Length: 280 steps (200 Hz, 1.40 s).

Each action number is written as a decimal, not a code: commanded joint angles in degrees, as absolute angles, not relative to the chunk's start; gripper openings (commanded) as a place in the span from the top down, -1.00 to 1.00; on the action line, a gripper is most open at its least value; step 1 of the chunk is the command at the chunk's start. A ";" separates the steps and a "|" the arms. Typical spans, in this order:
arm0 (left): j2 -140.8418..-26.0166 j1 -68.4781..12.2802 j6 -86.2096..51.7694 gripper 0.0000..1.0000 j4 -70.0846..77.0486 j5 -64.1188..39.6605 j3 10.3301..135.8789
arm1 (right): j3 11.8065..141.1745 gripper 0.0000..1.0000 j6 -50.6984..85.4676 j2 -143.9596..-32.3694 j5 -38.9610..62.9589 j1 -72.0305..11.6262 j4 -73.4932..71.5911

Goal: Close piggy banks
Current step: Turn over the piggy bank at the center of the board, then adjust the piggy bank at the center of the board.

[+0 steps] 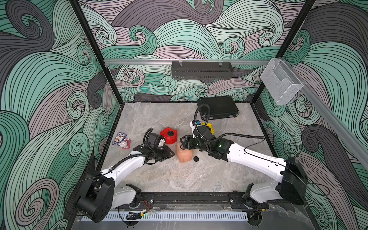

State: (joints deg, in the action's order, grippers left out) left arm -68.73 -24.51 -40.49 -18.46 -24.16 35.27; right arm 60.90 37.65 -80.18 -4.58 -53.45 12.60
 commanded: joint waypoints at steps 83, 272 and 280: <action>-65.10 -24.65 -38.42 0.19 -24.87 -22.39 41.00 | 52.93 -0.47 23.92 -76.26 2.26 -52.30 21.28; -55.20 -39.26 -45.70 -0.74 -18.30 -16.89 31.87 | 78.90 -0.35 19.40 -103.64 1.99 -45.01 28.37; -55.89 -40.26 -45.64 -0.81 -18.70 -15.30 32.52 | 79.19 -0.35 19.34 -104.01 1.76 -45.00 28.68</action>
State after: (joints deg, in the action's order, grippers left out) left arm -54.68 -37.74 -43.83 -19.97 -21.08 32.05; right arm 77.19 19.92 -102.91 3.33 -45.08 26.44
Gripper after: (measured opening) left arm 0.859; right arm 0.678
